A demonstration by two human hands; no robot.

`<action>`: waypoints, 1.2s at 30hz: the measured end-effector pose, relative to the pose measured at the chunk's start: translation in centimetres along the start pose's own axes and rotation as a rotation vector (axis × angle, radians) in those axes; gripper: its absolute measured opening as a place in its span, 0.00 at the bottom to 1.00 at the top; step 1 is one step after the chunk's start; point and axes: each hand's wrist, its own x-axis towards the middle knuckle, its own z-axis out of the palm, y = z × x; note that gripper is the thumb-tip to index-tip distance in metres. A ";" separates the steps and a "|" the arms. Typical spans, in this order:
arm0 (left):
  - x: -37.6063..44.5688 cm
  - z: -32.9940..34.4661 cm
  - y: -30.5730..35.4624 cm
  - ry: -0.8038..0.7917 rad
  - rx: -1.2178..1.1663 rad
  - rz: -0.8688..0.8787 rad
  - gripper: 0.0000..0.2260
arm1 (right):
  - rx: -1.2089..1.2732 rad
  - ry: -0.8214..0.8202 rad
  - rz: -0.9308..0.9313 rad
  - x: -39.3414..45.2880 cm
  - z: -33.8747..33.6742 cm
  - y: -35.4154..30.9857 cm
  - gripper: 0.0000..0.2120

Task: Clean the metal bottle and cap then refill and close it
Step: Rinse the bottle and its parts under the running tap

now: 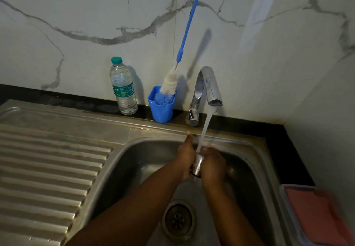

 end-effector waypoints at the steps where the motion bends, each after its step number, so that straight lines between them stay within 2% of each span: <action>1: 0.2 -0.4 0.3 -0.052 -0.006 -0.020 0.29 | 0.009 0.001 -0.029 -0.2 0.1 -0.1 0.13; 4: 0.0 -0.2 -0.1 -0.056 0.084 0.054 0.23 | 0.060 -0.068 -0.109 -1.5 -0.2 -1.9 0.12; 6: -0.3 0.8 -1.8 -0.027 0.177 0.180 0.19 | 0.119 -0.044 -0.067 -1.2 -0.7 -2.8 0.13; 8: -0.6 1.7 -3.4 -0.001 0.179 0.235 0.23 | 0.188 0.000 0.049 -0.1 -0.8 -2.6 0.14; 9: -0.9 1.6 -3.4 0.003 0.162 0.251 0.25 | 0.150 -0.002 0.047 0.2 -0.6 -2.3 0.12; 11: -0.9 0.4 -2.3 0.001 0.026 0.154 0.21 | 0.041 -0.057 0.010 0.4 0.1 -1.5 0.09; 14: -0.5 -2.2 -0.3 -0.080 -0.072 0.017 0.25 | -0.002 -0.105 0.015 -0.6 0.9 -0.8 0.11; 17: -1.1 -2.0 -0.6 -0.104 0.016 0.102 0.25 | 0.101 -0.115 0.072 0.0 0.6 -0.9 0.16; 21: -1.1 -1.0 -1.8 -0.120 0.063 0.206 0.21 | 0.102 -0.076 0.035 1.0 -0.3 -1.8 0.18; 25: -0.4 -1.2 -1.4 -0.038 0.007 0.223 0.17 | 0.149 -0.153 0.142 -0.1 0.2 -2.4 0.20; 28: 0.8 -2.2 -0.4 0.039 0.058 0.275 0.14 | 0.169 -0.229 0.203 -1.1 0.6 -2.5 0.22; 32: 1.6 -2.8 0.2 0.262 0.472 0.637 0.10 | 0.167 -0.295 0.144 -1.1 0.0 -2.0 0.24; 33: 1.1 -2.5 -0.2 0.224 0.489 0.693 0.09 | 0.204 -0.310 0.152 -1.1 -0.3 -2.2 0.24; 36: -0.9 -0.8 -1.9 -0.028 0.412 0.749 0.12 | 0.375 -0.308 0.226 0.1 -1.7 -2.8 0.22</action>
